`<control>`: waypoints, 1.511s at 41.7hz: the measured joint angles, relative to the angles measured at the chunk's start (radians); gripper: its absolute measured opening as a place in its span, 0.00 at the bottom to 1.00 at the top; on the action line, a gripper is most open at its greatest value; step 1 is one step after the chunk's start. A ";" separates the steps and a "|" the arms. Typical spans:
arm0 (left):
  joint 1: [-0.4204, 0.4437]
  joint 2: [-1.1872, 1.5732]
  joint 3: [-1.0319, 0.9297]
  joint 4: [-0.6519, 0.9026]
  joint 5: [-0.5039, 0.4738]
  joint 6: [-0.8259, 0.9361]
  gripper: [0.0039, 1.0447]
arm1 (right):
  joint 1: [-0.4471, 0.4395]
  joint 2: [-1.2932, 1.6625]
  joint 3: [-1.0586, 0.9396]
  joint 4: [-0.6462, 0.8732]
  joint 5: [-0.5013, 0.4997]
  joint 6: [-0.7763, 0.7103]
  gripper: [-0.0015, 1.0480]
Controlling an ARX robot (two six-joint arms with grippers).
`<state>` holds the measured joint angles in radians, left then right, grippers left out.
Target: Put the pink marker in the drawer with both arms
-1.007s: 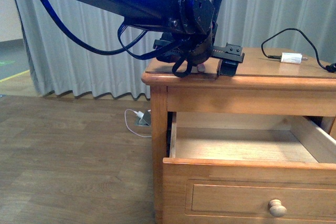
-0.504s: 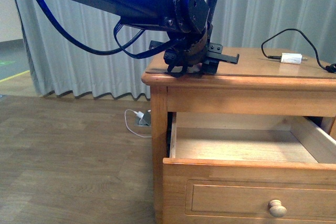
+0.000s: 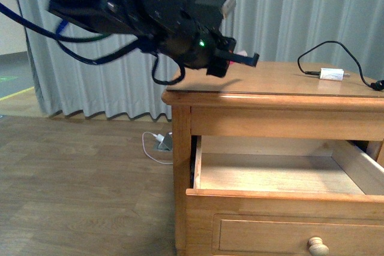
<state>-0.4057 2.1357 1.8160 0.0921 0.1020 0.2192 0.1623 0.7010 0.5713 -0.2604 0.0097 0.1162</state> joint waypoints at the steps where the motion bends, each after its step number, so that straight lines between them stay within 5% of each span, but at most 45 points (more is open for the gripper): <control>1: 0.010 -0.044 -0.040 0.013 0.040 0.023 0.14 | 0.000 0.000 0.000 0.000 0.000 0.000 0.92; 6: 0.058 -0.241 -0.215 0.034 0.226 0.132 0.14 | 0.000 0.000 0.000 0.000 0.000 0.000 0.92; 12: 0.070 -0.342 -0.360 0.034 0.327 0.235 0.14 | 0.000 0.000 0.000 0.000 0.000 0.000 0.92; 26: -0.011 -0.241 -0.476 0.135 0.236 0.315 0.14 | 0.000 0.000 0.000 0.000 0.000 0.000 0.92; 41: -0.064 0.011 -0.344 0.161 0.124 0.274 0.14 | 0.000 0.000 0.000 0.000 0.000 0.000 0.92; 53: -0.079 -0.058 -0.426 0.196 0.135 0.228 0.62 | 0.000 0.000 0.000 0.000 0.000 0.000 0.92; 63: -0.060 -0.288 -0.577 0.250 0.029 0.148 0.94 | 0.000 0.000 0.000 0.000 0.000 0.000 0.92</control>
<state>-0.4660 1.8477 1.2392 0.3424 0.1307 0.3676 0.1623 0.7010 0.5713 -0.2604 0.0097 0.1162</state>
